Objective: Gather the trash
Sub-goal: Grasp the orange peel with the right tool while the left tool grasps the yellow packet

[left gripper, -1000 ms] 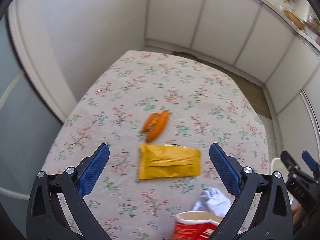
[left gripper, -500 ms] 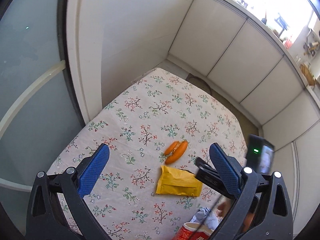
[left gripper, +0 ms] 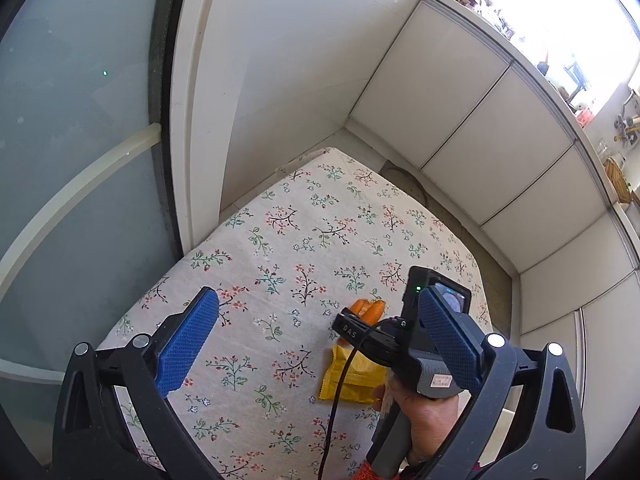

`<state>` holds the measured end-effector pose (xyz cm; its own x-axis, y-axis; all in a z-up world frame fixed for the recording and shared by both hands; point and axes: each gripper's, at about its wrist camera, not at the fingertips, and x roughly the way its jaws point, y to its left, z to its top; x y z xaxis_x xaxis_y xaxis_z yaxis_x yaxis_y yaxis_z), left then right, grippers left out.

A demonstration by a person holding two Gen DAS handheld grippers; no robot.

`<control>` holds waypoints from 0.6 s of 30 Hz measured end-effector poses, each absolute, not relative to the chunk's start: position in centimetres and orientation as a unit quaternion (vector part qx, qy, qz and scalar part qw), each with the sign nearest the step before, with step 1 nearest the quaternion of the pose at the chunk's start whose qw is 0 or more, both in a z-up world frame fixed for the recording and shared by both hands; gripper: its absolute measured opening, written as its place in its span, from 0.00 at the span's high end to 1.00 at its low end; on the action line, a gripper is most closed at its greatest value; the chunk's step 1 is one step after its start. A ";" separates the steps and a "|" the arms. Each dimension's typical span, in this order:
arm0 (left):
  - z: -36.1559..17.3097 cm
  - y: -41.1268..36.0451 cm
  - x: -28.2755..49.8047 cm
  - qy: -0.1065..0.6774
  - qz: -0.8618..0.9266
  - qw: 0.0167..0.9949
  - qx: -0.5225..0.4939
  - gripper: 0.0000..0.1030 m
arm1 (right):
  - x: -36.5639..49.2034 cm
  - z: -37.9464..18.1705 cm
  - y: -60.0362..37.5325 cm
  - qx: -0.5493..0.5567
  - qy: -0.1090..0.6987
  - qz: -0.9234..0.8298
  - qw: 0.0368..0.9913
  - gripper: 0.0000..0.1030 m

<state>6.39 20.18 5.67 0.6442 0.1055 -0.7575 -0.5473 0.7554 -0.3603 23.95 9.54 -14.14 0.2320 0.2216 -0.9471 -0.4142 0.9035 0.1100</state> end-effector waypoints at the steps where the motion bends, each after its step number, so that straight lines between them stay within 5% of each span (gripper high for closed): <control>1: 5.5 20.3 6.4 0.379 0.191 0.856 -0.296 0.07 | 23.9 -14.0 9.4 -0.080 0.584 0.209 0.780 0.66; 4: 4.8 20.7 6.8 0.389 0.192 0.849 -0.301 0.07 | 23.7 -13.5 8.4 -0.057 0.592 0.219 0.773 0.78; 13: 1.8 19.7 8.9 0.446 0.165 0.827 -0.300 0.07 | 21.0 -7.7 1.2 -0.028 0.540 0.209 0.815 0.80; 18: -0.7 16.2 11.9 0.520 0.116 0.824 -0.193 0.07 | 19.4 -4.6 -4.6 -0.018 0.520 0.202 0.830 0.80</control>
